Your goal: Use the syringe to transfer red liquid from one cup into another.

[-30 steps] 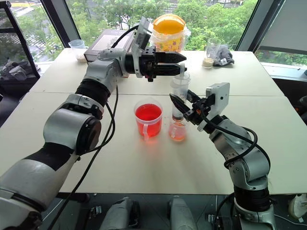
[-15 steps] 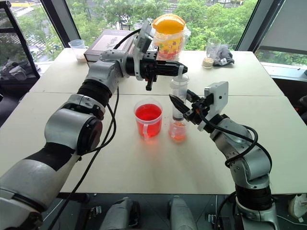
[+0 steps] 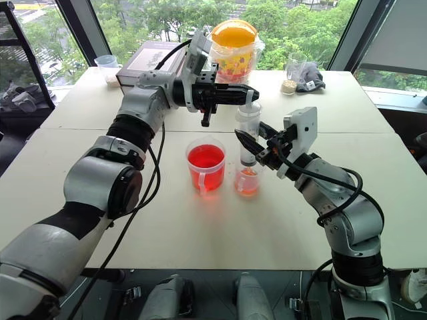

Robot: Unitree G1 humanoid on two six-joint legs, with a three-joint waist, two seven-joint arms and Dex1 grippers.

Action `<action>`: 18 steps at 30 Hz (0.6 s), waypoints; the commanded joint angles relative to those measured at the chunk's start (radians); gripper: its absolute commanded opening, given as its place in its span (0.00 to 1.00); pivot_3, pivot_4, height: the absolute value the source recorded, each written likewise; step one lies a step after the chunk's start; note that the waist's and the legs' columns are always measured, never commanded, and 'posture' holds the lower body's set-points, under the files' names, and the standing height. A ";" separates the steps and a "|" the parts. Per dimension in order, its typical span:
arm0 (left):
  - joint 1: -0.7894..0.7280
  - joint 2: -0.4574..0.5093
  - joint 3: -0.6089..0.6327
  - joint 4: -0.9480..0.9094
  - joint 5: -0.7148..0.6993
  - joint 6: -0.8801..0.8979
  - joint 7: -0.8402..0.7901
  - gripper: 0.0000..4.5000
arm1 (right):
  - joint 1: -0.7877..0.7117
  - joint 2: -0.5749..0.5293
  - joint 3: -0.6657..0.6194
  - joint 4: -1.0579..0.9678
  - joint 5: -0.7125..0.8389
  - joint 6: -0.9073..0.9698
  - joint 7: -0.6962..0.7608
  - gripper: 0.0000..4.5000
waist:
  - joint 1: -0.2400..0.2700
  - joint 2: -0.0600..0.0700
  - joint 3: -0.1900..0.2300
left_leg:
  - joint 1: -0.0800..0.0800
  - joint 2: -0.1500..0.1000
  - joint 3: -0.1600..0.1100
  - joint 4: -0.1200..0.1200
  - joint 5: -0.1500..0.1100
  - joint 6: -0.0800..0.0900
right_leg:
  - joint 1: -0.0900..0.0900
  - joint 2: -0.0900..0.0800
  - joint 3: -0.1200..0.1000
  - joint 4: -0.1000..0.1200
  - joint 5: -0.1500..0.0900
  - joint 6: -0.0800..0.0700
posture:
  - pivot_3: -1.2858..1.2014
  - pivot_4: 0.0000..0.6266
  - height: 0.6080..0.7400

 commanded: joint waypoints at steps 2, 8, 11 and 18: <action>0.028 -0.023 -0.033 -0.003 0.026 0.025 -0.009 0.01 | -0.071 0.002 -0.070 -0.044 0.014 -0.060 -0.016 0.31 | 0.000 0.000 0.000 | 0.000 0.000 0.000 0.000 0.000 0.000 | 0.000 0.000 0.000 0.000 0.000 0.000 | 0.52 0.24 1.00; 0.001 0.047 0.019 -0.013 -0.011 0.080 0.008 0.21 | -0.010 0.014 -0.042 -0.023 -0.011 -0.079 0.005 0.31 | -0.002 0.000 0.000 | 0.000 0.000 0.000 0.000 0.000 0.000 | 0.000 0.000 0.000 0.000 0.000 0.000 | 0.52 0.24 1.00; 0.001 0.085 0.043 -0.026 -0.021 0.092 0.023 0.54 | 0.008 0.013 -0.028 -0.014 -0.022 -0.092 0.016 0.31 | -0.004 0.000 0.000 | 0.000 0.000 0.000 0.000 0.000 0.000 | 0.000 0.001 0.000 0.001 0.000 0.000 | 0.52 0.24 1.00; 0.043 0.221 0.092 -0.098 -0.047 0.130 0.065 0.99 | 0.019 0.011 -0.020 0.003 -0.030 -0.104 0.021 0.31 | -0.005 0.000 0.000 | 0.000 0.000 0.000 0.000 0.000 0.000 | 0.000 0.000 0.000 0.001 0.000 0.000 | 0.52 0.24 1.00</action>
